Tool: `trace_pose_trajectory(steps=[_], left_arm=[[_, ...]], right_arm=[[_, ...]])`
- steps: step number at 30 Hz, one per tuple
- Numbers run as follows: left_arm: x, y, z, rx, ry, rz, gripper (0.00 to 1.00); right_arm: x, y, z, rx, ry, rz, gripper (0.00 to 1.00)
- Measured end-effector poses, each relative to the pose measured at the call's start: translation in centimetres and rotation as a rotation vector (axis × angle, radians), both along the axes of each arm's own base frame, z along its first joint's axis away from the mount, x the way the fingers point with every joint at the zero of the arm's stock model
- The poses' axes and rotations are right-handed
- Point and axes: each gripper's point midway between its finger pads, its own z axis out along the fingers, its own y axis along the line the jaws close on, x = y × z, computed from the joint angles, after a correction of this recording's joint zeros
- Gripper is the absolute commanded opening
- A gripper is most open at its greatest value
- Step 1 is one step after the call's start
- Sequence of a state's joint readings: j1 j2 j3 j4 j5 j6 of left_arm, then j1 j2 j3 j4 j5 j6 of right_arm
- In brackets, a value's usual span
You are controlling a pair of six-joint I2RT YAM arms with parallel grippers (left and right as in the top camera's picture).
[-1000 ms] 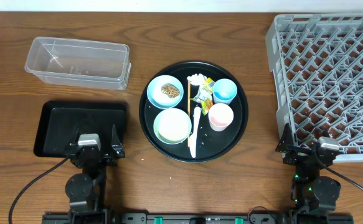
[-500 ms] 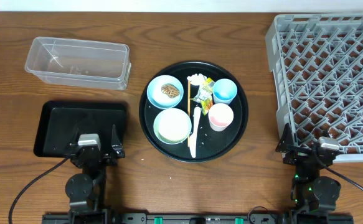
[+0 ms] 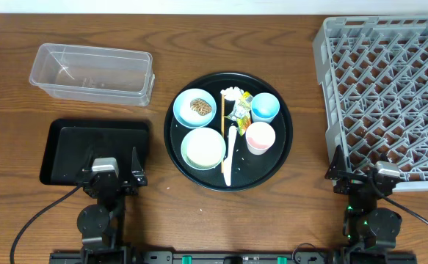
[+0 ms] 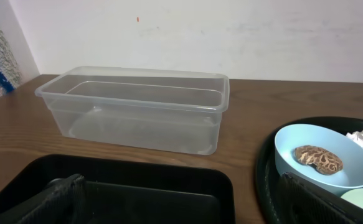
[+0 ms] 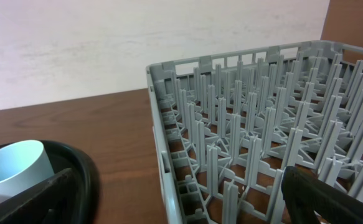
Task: Sort waste into correct bins and load items into the dishwasher rack
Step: 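Raise the left gripper from rest toward the round black tray, then lower the left gripper onto the green rice bowl rim and grasp it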
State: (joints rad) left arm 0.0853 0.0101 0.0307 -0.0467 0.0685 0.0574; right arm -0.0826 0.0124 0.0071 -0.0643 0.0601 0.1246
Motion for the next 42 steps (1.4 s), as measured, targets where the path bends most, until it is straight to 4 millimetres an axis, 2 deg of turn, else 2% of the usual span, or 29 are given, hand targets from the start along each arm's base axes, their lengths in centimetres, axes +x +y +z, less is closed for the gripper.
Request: trace_pose_trajectory(steps=[5, 15, 19, 23, 26, 31, 35, 40, 42], left_arm=[[0.1, -0.7, 0.1, -0.047, -0.008, -0.034, 0.98], [-1.2, -7.7, 0.9, -0.569, 0.052, -0.397, 0.98], [-2.1, -9.6, 1.0, -0.682, 0.114, -0.496, 0.98], [-3.1, -10.6, 0.8, -0.749, 0.206, -0.529, 0.98], [-3.9, -11.0, 2.0, -0.743, 0.263, -0.535, 0.98], [-5.3, -11.2, 5.6, -0.678, 0.377, -0.524, 0.98], [-5.4, -11.5, 8.3, -0.62, 0.483, -0.533, 0.98], [-5.2, -12.8, 10.3, -0.524, 0.612, -0.567, 0.98], [-5.0, -13.5, 10.4, -0.467, 0.659, -0.583, 0.98]], right_arm=[[0.0, 0.0, 0.0, 0.0, 0.0, 0.0, 0.99], [0.0, 0.0, 0.0, 0.0, 0.0, 0.0, 0.99], [0.0, 0.0, 0.0, 0.0, 0.0, 0.0, 0.99], [0.0, 0.0, 0.0, 0.0, 0.0, 0.0, 0.99], [0.0, 0.0, 0.0, 0.0, 0.0, 0.0, 0.99], [0.0, 0.0, 0.0, 0.0, -0.001, 0.0, 0.99], [0.0, 0.0, 0.0, 0.0, -0.001, 0.0, 0.99], [0.0, 0.0, 0.0, 0.0, -0.001, 0.0, 0.99], [0.0, 0.0, 0.0, 0.0, 0.0, 0.0, 0.98]])
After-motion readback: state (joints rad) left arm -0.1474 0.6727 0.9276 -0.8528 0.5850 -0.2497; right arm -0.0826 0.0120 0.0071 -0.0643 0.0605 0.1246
